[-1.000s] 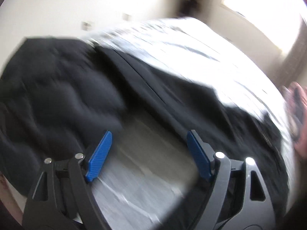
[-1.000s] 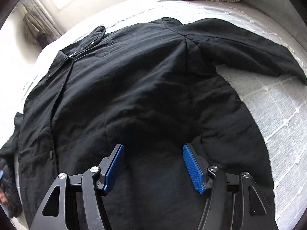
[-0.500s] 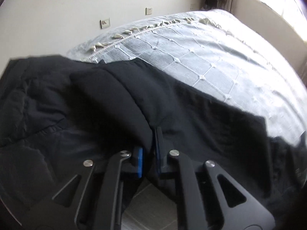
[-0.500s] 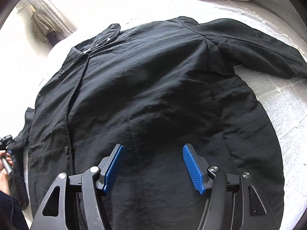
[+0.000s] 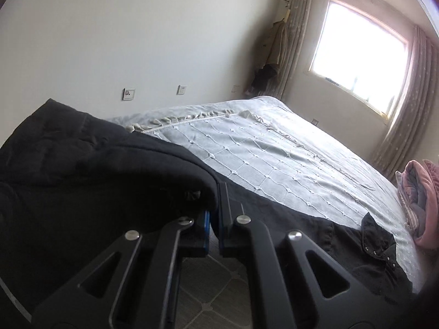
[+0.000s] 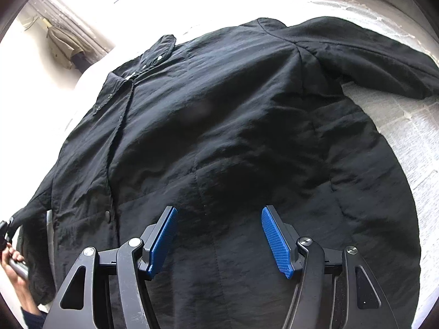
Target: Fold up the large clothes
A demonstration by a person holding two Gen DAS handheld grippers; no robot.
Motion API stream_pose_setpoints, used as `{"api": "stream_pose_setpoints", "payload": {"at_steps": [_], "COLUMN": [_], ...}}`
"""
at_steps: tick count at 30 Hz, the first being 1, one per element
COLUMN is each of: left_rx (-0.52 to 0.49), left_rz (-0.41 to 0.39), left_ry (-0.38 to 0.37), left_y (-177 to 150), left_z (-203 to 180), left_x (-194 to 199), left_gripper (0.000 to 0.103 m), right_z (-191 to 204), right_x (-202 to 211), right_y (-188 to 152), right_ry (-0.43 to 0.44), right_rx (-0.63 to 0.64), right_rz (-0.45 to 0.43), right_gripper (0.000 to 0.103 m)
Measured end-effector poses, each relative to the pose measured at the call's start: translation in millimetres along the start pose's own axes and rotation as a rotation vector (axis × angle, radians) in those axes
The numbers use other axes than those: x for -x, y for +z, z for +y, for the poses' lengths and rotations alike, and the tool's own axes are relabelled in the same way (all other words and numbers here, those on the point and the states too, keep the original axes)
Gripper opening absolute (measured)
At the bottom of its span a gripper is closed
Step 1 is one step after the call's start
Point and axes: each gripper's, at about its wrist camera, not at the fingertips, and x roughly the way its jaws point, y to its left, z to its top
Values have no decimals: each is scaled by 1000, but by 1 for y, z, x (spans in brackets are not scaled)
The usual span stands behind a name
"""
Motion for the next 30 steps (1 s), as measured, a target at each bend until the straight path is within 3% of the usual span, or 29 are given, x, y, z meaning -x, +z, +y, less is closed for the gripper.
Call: {"api": "stream_pose_setpoints", "payload": {"at_steps": [5, 7, 13, 17, 22, 26, 29, 30], "left_rx": [-7, -56, -110, -132, -251, -393, -524, -564], "left_rz": [-38, -75, -112, -132, -126, -34, 105, 198], "left_ry": [-66, -97, -184, -295, -450, -577, -670, -737], "left_y": [21, 27, 28, 23, -9, -69, -128, -153], "left_z": [-21, -41, -80, -114, -187, -246, -280, -289], "left_x": [14, 27, 49, 70, 97, 101, 85, 78], "left_gripper": [5, 5, 5, 5, 5, 9, 20, 24], "right_z": [-4, -6, -16, -34, -62, -71, -72, -72], "right_x": [0, 1, 8, 30, 46, 46, 48, 49], "right_y": [1, 1, 4, 9, 11, 12, 12, 11], "right_ry": [24, 33, 66, 57, 86, 99, 109, 110], "right_rx": [-24, -35, -77, -136, -243, -272, -270, -266], "right_rz": [12, 16, 18, -50, -91, -82, -83, -83], "right_gripper": [65, 65, 65, 65, 65, 65, 65, 65]}}
